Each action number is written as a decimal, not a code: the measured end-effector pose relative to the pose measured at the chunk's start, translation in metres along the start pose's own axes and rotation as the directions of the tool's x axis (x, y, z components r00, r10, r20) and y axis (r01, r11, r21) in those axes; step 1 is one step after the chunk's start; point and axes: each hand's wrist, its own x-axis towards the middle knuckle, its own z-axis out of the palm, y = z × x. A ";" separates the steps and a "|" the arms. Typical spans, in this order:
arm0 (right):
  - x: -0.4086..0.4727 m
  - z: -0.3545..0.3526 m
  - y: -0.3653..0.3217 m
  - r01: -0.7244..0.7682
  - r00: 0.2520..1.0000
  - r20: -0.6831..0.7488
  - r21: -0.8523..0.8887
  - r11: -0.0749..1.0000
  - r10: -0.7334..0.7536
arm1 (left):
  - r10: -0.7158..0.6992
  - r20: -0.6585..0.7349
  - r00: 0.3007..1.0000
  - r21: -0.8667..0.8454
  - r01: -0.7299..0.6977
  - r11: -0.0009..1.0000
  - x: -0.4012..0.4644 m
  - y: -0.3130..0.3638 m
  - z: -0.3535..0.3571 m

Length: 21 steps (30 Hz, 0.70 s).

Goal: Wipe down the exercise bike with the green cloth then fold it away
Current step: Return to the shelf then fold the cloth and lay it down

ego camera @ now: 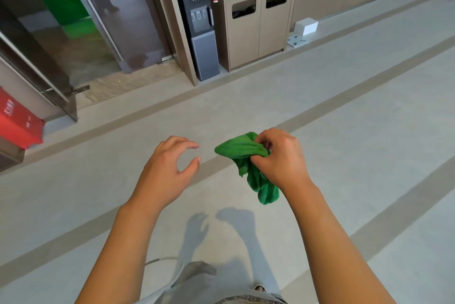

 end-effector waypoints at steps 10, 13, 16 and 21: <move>0.099 0.023 0.031 -0.071 0.997 -0.002 0.010 0.997 0.071 | 0.028 0.024 0.999 -0.027 -0.028 0.999 0.115 -0.025 0.019; 0.136 0.039 0.034 -0.109 0.994 -0.013 -0.007 0.994 0.109 | 0.052 0.036 0.998 -0.055 -0.050 0.997 0.157 -0.048 0.023; 0.174 0.056 0.028 -0.124 0.992 -0.018 -0.022 0.992 0.124 | 0.076 0.045 0.996 -0.073 -0.072 0.995 0.206 -0.072 0.021; 0.243 0.085 0.010 -0.153 0.988 -0.035 -0.042 0.987 0.152 | 0.106 0.065 0.992 -0.104 -0.099 0.990 0.286 -0.108 0.003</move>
